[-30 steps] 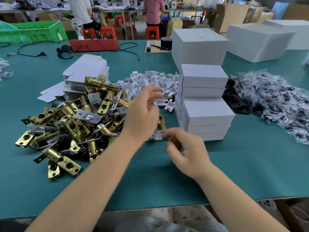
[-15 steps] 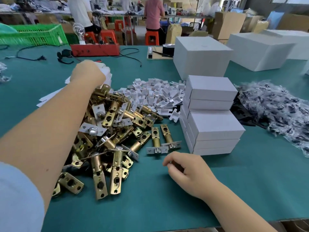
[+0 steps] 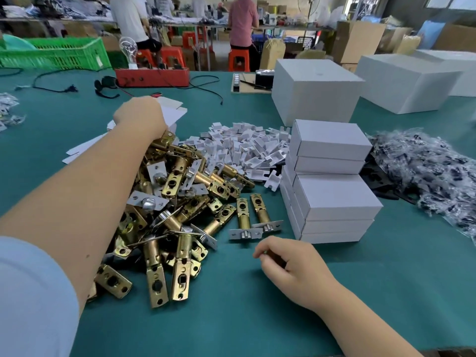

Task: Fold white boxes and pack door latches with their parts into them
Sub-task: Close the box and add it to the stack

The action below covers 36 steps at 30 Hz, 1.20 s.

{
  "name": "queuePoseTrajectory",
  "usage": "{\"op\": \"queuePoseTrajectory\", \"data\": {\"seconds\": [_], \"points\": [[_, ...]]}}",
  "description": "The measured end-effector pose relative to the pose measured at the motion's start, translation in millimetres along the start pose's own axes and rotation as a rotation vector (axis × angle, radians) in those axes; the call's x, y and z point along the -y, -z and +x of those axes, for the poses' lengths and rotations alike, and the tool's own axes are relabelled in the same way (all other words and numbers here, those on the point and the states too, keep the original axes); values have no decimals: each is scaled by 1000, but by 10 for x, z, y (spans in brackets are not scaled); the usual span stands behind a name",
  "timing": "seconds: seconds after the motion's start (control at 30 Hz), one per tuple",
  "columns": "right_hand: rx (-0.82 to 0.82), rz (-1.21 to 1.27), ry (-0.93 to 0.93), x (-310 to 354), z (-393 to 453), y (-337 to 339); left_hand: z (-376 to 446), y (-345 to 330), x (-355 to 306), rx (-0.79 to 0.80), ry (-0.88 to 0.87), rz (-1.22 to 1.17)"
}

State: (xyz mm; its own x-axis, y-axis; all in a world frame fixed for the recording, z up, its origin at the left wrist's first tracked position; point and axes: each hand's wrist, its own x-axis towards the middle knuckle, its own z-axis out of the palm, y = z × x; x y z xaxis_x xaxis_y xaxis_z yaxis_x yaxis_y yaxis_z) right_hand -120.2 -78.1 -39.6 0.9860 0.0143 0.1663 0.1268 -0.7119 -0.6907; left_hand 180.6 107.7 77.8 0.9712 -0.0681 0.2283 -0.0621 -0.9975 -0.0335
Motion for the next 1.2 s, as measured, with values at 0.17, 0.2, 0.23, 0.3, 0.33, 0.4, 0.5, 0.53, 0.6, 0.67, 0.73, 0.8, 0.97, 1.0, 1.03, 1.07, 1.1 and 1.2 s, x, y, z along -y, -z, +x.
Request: {"op": "queuePoseTrajectory", "data": {"seconds": [0.17, 0.2, 0.23, 0.3, 0.33, 0.4, 0.5, 0.53, 0.6, 0.67, 0.73, 0.8, 0.97, 1.0, 1.03, 1.07, 1.1, 1.2], "points": [[10, -1, -3, 3, -17, 22, -89, 71, -24, 25, -150, 76], [8, -2, -5, 4, -21, 27, -110, 93, -38, 19, -197, 103], [6, -2, -7, 7, -24, 33, -128, 102, -54, 8, -230, 122], [1, 7, -13, 16, -30, 41, -164, 116, -65, -55, -236, 147], [1, 11, -16, 21, -30, 41, -182, 140, -62, -108, -226, 154], [-2, 6, -20, 20, -27, 39, -213, 223, -70, -221, -209, 124], [-1, 0, -20, 14, -20, 39, -313, 395, -130, -333, -224, -2], [-3, 1, -16, 11, -22, 39, -381, 460, -159, -371, -232, -83], [-30, 31, -11, 2, -27, 37, -585, 546, -216, -463, -228, -334], [-96, 97, 1, 3, -33, 30, -916, 579, -258, -522, -219, -628], [-179, 165, 18, 6, -30, 24, -1248, 535, -246, -398, -184, -993], [-287, 253, 25, 11, -29, 36, -1569, 443, -233, -17, -193, -1405], [-492, 682, 3, -17, -38, 115, -1971, 23, -279, 498, -361, -1596], [-516, 710, 16, -14, -37, 131, -2011, -57, -299, 537, -395, -1548], [-529, 720, 32, -14, -39, 144, -2052, -125, -320, 573, -415, -1507], [-530, 723, 31, -20, -38, 148, -2090, -171, -340, 598, -434, -1471], [-522, 720, 12, -31, -38, 148, -2124, -211, -361, 596, -475, -1425], [-525, 680, -5, -44, -37, 145, -2201, -268, -415, 578, -643, -1252]]}}
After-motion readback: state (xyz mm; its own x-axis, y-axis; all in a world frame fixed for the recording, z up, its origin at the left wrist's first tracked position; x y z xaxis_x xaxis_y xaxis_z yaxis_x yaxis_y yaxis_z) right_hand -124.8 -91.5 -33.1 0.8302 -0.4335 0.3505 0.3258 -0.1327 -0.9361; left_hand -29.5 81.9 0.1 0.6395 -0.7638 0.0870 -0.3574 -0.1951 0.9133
